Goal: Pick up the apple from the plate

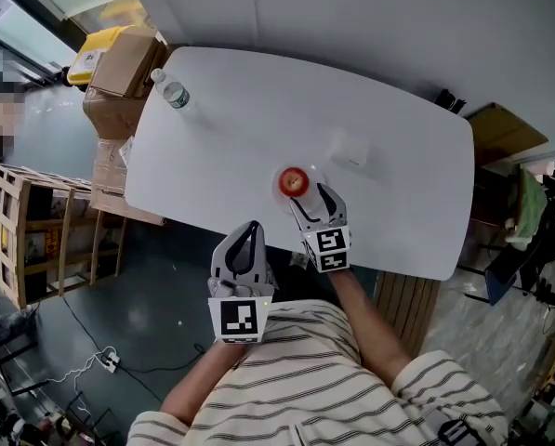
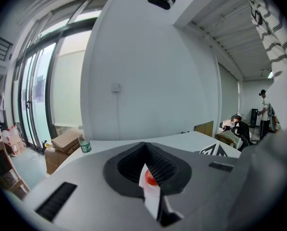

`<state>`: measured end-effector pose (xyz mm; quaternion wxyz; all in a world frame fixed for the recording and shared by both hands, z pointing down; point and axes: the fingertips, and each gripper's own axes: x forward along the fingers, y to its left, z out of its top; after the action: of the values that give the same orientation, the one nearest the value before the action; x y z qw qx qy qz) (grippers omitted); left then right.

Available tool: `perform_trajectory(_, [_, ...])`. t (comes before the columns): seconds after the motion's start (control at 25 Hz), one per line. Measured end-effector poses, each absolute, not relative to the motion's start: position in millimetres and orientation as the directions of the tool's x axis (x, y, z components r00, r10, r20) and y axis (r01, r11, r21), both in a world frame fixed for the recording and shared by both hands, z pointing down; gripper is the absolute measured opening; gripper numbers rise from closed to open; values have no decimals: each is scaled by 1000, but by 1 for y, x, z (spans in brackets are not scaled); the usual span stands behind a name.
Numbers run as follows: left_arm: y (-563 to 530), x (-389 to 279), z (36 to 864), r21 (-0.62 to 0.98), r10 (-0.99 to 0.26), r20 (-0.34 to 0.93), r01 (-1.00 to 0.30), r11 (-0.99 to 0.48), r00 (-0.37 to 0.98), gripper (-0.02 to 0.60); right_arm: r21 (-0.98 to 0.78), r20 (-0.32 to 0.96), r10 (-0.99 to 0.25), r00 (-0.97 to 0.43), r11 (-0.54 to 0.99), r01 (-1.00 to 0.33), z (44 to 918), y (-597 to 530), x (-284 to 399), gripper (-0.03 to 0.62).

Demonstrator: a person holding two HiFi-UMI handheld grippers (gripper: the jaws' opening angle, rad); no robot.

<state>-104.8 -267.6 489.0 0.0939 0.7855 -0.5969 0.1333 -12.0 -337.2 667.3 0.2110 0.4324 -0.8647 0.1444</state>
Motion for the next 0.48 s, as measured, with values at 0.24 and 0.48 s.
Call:
perform_trajectory(0.24, [-272,-109,496,-29,-911,343,-966,-255,230,5,-110,545,-630,-554,601,-792,701,-344,-19,327])
perform_trajectory(0.48, [-275,-110,498,-32,-910,355,-970,-243,216,5,-91,565,-608,-558,626,-774,724,-352,-26,344])
